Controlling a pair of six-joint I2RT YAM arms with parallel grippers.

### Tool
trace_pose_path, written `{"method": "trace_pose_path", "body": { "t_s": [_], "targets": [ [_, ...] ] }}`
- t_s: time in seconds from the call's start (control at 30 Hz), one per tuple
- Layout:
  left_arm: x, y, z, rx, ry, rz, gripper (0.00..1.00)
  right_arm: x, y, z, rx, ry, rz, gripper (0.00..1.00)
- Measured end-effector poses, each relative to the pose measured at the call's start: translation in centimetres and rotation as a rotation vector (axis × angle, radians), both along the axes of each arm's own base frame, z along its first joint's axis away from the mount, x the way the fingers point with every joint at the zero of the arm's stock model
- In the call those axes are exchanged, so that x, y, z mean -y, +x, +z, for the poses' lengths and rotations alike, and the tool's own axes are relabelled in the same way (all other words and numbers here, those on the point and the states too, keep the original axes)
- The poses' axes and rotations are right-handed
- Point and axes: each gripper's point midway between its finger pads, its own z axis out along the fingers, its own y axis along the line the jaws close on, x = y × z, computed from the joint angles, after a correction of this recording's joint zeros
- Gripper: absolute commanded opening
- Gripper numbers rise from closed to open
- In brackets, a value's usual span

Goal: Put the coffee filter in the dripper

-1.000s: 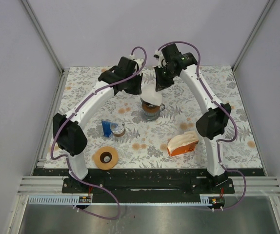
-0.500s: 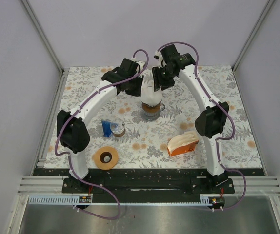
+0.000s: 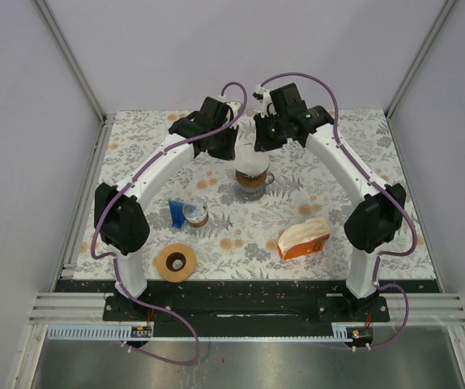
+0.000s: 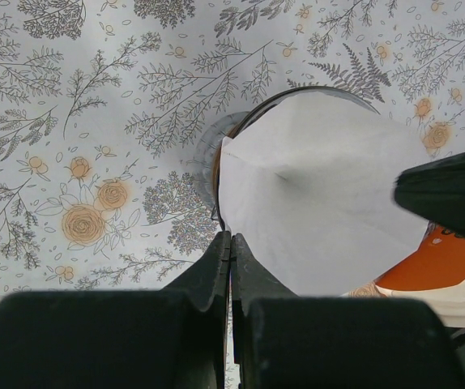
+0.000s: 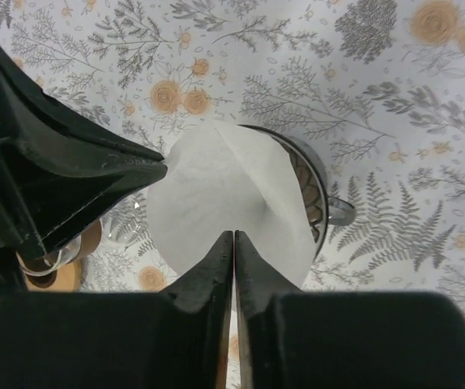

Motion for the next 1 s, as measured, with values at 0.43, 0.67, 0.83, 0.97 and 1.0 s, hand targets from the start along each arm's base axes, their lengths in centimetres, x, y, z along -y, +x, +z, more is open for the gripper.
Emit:
{"method": "trace_pose_path", "body": {
  "t_s": [0.43, 0.67, 0.83, 0.97, 1.0],
  "targets": [
    [-0.6, 0.9, 1.0, 0.017, -0.022, 0.023, 0.33, -1.5, -0.7, -8.2, -0.181, -0.033, 0.014, 0.00],
    [-1.3, 1.3, 1.2, -0.005, -0.059, 0.044, 0.49, -2.2, -0.7, -9.6, -0.171, -0.127, 0.010, 0.00],
    [-1.9, 1.6, 1.4, -0.038, -0.109, 0.071, 0.51, -2.3, -1.0, -11.3, -0.178, -0.215, 0.015, 0.00],
    [-2.2, 1.7, 1.5, -0.059, -0.138, 0.092, 0.51, -2.5, -1.3, -12.5, -0.187, -0.262, 0.020, 0.00],
    [-2.2, 1.6, 1.4, -0.066, -0.144, 0.094, 0.51, -2.4, -1.2, -12.7, -0.187, -0.272, 0.017, 0.00]
  ]
}}
